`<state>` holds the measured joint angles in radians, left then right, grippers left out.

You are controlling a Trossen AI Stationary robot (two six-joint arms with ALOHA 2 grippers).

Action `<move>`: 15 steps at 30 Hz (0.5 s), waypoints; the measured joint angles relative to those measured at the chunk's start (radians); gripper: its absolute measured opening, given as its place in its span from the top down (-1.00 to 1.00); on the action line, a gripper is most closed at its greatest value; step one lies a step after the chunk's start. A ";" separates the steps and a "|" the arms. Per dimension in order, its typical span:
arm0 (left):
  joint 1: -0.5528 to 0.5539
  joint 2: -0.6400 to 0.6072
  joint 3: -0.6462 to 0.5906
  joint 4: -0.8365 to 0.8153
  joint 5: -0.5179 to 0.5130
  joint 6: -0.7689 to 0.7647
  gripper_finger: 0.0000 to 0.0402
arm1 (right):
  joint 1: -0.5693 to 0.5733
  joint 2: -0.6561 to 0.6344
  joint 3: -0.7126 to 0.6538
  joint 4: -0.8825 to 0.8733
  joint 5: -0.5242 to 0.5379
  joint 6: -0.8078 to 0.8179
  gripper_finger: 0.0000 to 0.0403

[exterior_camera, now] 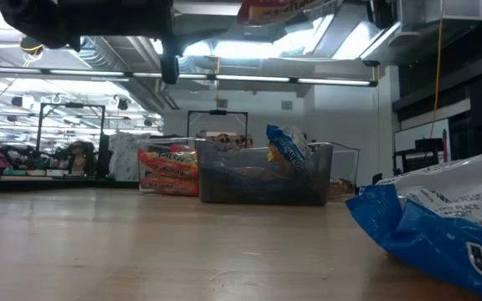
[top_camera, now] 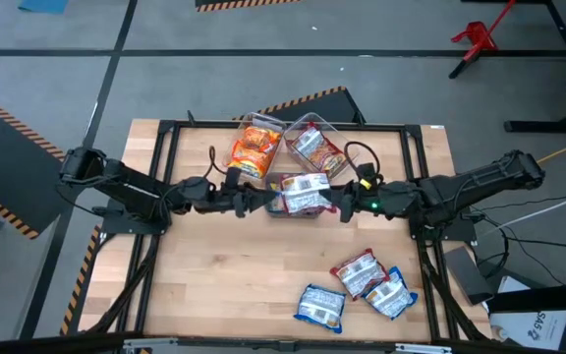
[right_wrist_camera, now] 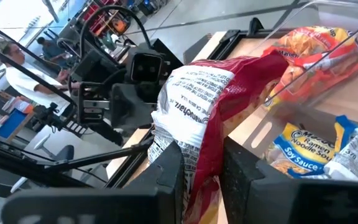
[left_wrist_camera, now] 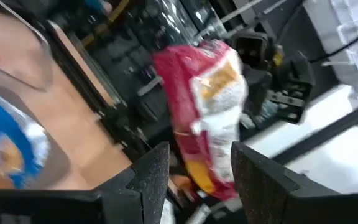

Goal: Sort Maruchan noodles
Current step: Put the red noodle pack into the right transparent bin

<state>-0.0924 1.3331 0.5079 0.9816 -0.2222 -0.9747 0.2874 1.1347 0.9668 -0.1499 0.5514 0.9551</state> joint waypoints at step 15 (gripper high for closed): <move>0.065 0.000 0.000 -0.001 0.139 -0.040 -0.02 | 0.000 0.000 0.001 0.049 0.002 -0.041 0.69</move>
<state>-0.0276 1.3331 0.5079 0.9801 -0.0831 -1.0142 0.2874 1.1343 0.9676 -0.1009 0.5533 0.9143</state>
